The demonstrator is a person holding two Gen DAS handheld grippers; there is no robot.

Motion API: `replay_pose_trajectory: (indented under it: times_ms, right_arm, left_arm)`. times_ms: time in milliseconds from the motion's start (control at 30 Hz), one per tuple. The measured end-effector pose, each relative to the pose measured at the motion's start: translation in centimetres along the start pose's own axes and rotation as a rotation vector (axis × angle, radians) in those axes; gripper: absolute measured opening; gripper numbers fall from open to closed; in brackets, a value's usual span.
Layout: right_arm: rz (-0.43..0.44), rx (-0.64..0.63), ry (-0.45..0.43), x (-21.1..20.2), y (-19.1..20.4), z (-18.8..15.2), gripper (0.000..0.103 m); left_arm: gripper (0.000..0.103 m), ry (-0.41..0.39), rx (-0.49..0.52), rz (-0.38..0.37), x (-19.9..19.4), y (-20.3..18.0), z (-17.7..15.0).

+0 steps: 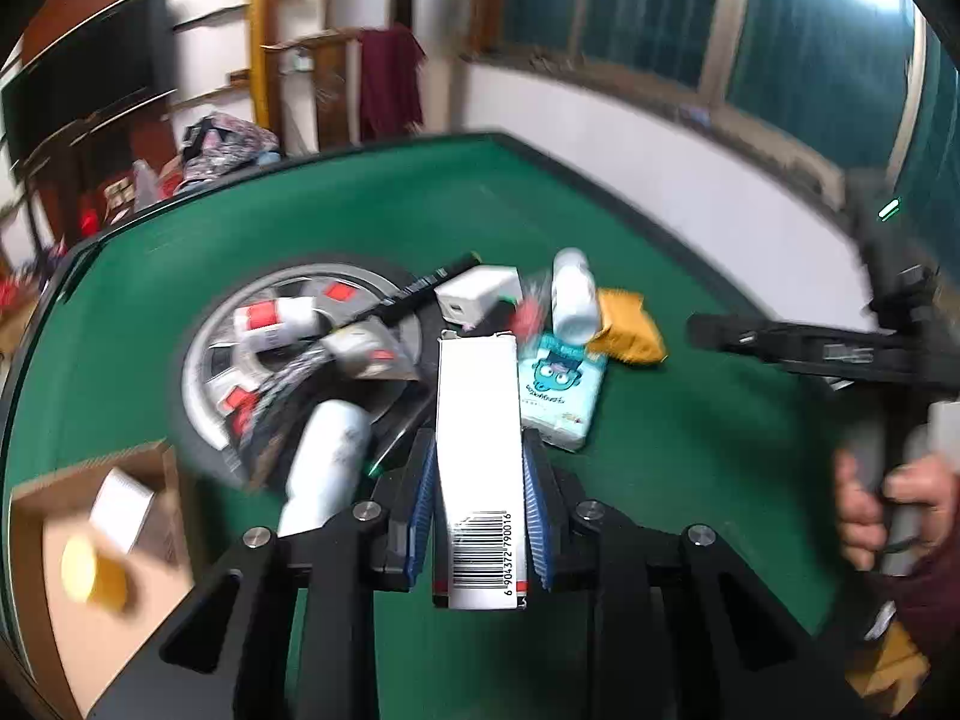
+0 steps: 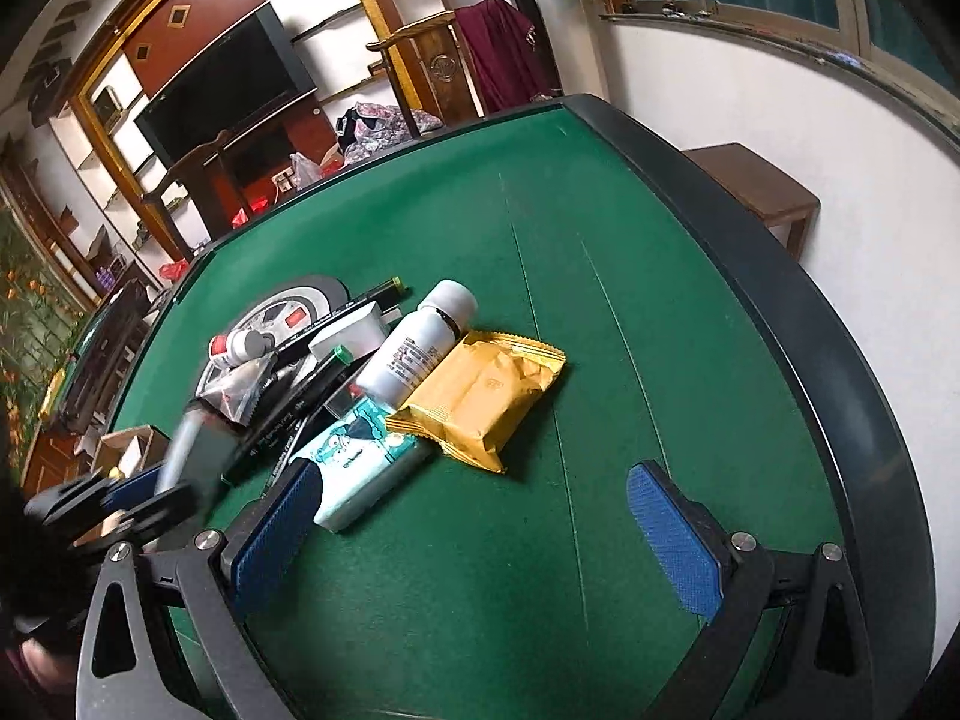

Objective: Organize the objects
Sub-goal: 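Grasp the white barcode box with the left gripper, then carry the white barcode box to the box while the right gripper grasps the white bottle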

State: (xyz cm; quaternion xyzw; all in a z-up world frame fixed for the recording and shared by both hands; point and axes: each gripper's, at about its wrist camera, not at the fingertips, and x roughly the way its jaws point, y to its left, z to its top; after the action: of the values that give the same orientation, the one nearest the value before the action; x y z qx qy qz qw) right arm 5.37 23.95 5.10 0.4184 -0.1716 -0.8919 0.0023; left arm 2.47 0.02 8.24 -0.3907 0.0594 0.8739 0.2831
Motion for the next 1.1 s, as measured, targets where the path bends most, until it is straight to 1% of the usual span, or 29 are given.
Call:
replay_pose_trajectory:
  times_ms: [100, 167, 233, 300, 400, 500, 567, 633, 700, 767, 833, 900, 933, 1000, 1033, 1067, 1100]
  right_arm:
    - [0.01, 0.02, 0.004, -0.4, 0.2, 0.5, 0.103]
    - [0.011, 0.031, 0.003, -0.3, 0.4, 1.4, 0.103]
    - [0.007, 0.036, 0.011, 0.3, 0.8, 2.4, 0.103]
    - [-0.006, 0.048, 0.026, 1.3, 1.2, 3.5, 0.103]
    - [0.045, 0.045, 0.065, 3.0, 2.8, 4.8, 0.102]
    - [0.043, -0.011, 0.097, 5.2, 5.9, 6.2, 0.101]
    - [0.043, -0.054, 0.143, 6.7, 8.2, 6.4, 0.101]
    - [0.09, -0.088, 0.178, 7.6, 10.5, 5.8, 0.101]
    - [0.13, -0.146, 0.23, 8.3, 13.2, 4.2, 0.101]
    - [0.186, -0.176, 0.286, 8.6, 15.7, 2.1, 0.101]
    - [0.211, -0.206, 0.306, 8.8, 17.9, 0.3, 0.101]
    - [0.166, -0.255, 0.296, 9.3, 20.2, -1.4, 0.097]
    - [0.152, -0.27, 0.287, 9.5, 20.8, -1.7, 0.095]
    - [0.098, -0.308, 0.285, 10.6, 22.2, -2.4, 0.079]
    - [0.066, -0.312, 0.292, 11.2, 22.5, -2.8, 0.074]
    - [0.037, -0.304, 0.297, 11.8, 22.6, -2.9, 0.064]
    - [0.037, -0.285, 0.288, 12.1, 22.7, -2.8, 0.062]
  left_arm:
    - [0.026, -0.071, -0.086, -0.011, -4.5, 1.6, -1.3]
    - [0.026, -0.115, -0.136, -0.012, -6.8, 2.6, -2.3]
    - [0.026, -0.156, -0.178, 0.014, -9.0, 3.5, -3.6]
    - [0.026, -0.177, -0.205, 0.041, -10.1, 4.1, -4.5]
    - [0.026, -0.193, -0.259, 0.041, -11.4, 5.4, -6.2]
    - [0.026, -0.199, -0.289, 0.073, -11.9, 6.8, -7.5]
    - [0.026, -0.195, -0.314, 0.079, -12.0, 8.0, -8.3]
    - [0.026, -0.195, -0.33, 0.088, -12.0, 8.6, -8.9]
    - [0.026, -0.196, -0.339, 0.099, -12.0, 9.3, -9.2]
    - [0.026, -0.199, -0.346, 0.104, -12.1, 9.9, -9.5]
    - [0.026, -0.199, -0.351, 0.104, -12.1, 10.5, -9.6]
    - [0.026, -0.198, -0.357, 0.103, -11.9, 10.9, -10.0]
    - [0.026, -0.197, -0.36, 0.1, -11.8, 11.1, -10.2]
    - [0.026, -0.193, -0.37, 0.098, -11.8, 11.3, -10.6]
    - [0.026, -0.191, -0.375, 0.097, -11.8, 11.5, -10.8]
    - [0.026, -0.191, -0.383, 0.097, -11.9, 11.8, -11.1]
    - [0.026, -0.192, -0.389, 0.098, -12.0, 11.9, -11.3]
